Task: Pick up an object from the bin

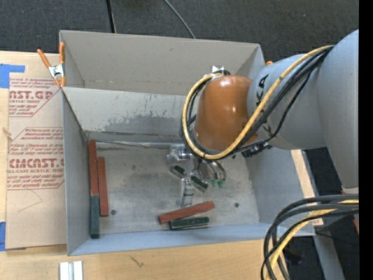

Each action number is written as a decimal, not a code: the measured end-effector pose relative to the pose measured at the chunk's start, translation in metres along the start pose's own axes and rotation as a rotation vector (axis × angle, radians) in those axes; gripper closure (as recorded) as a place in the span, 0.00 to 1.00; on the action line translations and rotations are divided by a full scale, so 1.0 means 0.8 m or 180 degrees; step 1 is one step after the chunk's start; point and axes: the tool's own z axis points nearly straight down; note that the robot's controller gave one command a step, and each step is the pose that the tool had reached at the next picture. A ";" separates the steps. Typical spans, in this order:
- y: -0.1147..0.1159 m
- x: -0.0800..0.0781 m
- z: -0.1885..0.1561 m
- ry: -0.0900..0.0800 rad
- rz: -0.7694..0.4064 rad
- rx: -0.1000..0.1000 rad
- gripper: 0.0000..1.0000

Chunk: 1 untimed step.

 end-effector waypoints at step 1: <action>-0.042 -0.013 0.055 0.0015 0.0319 -0.0009 0.00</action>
Offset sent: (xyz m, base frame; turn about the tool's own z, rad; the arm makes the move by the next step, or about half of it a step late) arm -0.0195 -0.0197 -0.0360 -0.0426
